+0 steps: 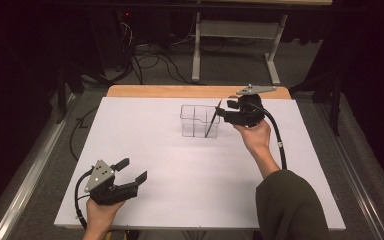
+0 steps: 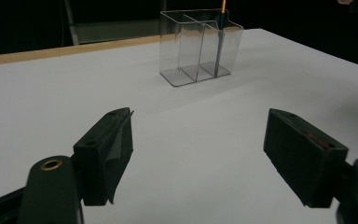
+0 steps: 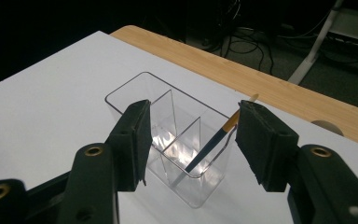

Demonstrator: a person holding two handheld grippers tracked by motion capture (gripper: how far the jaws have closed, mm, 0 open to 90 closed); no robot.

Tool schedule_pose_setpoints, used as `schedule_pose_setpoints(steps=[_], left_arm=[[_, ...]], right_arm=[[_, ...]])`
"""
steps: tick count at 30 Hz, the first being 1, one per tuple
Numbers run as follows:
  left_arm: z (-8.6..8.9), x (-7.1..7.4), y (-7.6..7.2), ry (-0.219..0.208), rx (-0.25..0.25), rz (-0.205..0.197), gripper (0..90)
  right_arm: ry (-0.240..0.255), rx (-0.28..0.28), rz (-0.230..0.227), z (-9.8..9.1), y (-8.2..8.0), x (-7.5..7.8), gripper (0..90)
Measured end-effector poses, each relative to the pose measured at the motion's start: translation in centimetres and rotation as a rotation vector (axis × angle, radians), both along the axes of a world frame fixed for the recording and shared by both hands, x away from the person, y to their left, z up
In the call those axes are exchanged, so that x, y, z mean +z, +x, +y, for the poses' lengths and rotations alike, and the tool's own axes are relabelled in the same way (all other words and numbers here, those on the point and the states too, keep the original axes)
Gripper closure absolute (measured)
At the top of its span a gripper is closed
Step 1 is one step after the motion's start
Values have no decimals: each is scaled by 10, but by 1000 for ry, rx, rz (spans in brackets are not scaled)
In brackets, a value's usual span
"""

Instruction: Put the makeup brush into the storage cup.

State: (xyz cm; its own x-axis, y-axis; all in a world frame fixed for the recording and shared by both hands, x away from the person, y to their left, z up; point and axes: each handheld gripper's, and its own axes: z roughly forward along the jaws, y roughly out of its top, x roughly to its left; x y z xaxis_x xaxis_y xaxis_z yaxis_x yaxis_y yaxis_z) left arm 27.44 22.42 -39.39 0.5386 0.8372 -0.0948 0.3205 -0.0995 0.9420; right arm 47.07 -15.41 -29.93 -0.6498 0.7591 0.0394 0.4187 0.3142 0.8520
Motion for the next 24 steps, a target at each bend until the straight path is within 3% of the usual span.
schedule_pose_setpoints(steps=[12,24], left_arm=[[-1,0,1,1,-4,1,242],[-1,-1,1,-13,-7,10,242]], right_arm=[[21,17,-21,-8,-11,7,453],[8,32,-46,-18,-22,15,441]])
